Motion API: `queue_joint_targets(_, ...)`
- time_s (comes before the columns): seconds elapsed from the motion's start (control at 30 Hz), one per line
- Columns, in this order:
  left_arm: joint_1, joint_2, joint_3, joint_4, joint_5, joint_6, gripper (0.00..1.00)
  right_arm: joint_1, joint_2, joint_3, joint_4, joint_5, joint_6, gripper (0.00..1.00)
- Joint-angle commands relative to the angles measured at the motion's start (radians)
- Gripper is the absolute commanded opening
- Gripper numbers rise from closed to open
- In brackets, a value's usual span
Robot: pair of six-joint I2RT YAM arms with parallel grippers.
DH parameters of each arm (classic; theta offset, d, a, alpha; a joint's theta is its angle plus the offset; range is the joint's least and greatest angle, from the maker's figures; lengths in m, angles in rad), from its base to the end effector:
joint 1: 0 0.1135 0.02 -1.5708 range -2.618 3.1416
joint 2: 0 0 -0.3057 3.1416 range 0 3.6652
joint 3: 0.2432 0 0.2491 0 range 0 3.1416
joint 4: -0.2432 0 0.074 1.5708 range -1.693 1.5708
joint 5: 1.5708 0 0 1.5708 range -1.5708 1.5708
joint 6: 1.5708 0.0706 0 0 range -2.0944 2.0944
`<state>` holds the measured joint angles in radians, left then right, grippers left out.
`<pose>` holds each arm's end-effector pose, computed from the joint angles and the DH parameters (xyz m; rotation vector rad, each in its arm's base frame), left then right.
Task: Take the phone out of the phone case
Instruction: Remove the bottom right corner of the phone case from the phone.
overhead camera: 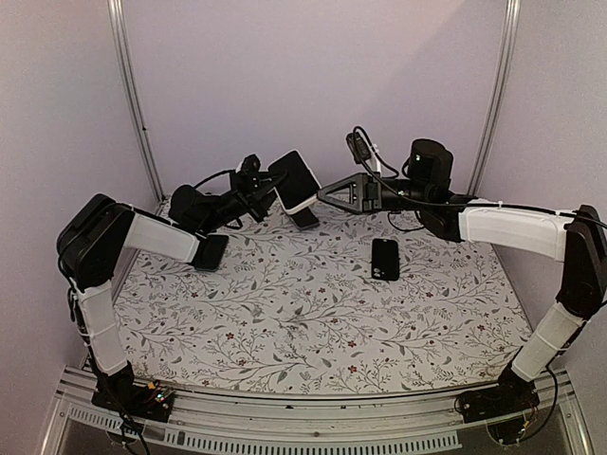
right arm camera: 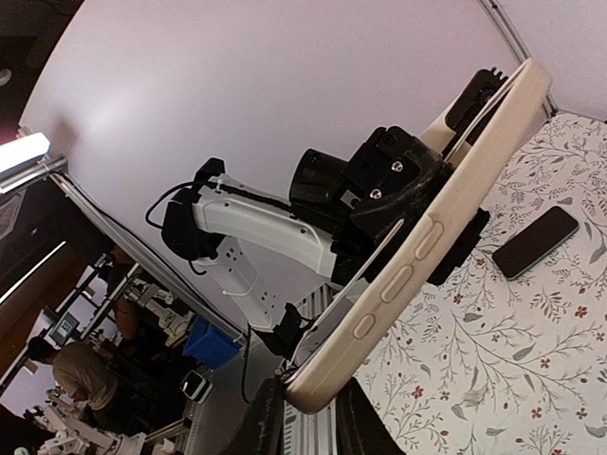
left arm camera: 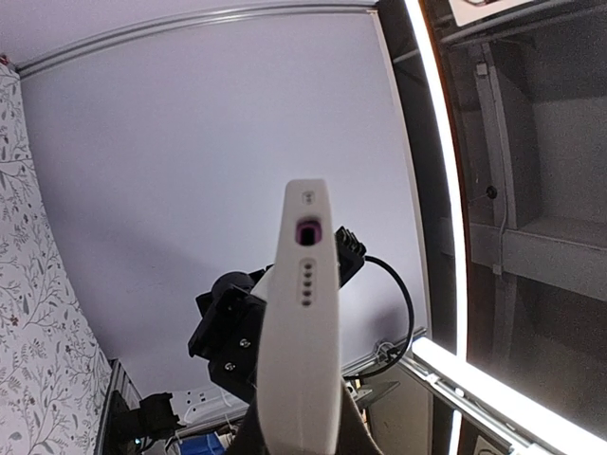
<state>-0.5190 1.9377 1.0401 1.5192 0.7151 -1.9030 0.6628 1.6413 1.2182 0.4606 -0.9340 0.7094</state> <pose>0.3511 -0.2539 0.3214 -0.0965 1.5230 -2.4109 0.2824 0.2924 0.3782 -0.8223 1.6641 1.7232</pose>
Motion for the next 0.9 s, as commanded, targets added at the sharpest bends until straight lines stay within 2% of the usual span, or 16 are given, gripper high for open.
queue_joint_targets(0.0,0.0,-0.042,-0.001,0.15,-0.034,-0.007,0.0,0.012,-0.009,0.037,0.021,-0.02,-0.025,0.12)
queue_joint_targets(0.27,-0.05,0.0,-0.026,0.21,-0.068,-0.084,0.0,0.031,-0.012,0.116,0.061,-0.029,-0.067,0.03)
queue_joint_targets(0.77,-0.082,0.021,0.025,0.237,-0.059,-0.13,0.0,0.038,0.055,0.186,0.105,-0.039,-0.093,0.0)
queue_joint_targets(0.8,-0.081,0.02,0.025,0.237,-0.057,-0.127,0.0,0.038,0.059,0.189,0.105,-0.043,-0.088,0.01)
queue_joint_targets(0.87,-0.073,0.011,0.02,0.23,-0.049,-0.11,0.0,0.038,0.064,0.19,0.105,-0.049,-0.079,0.13)
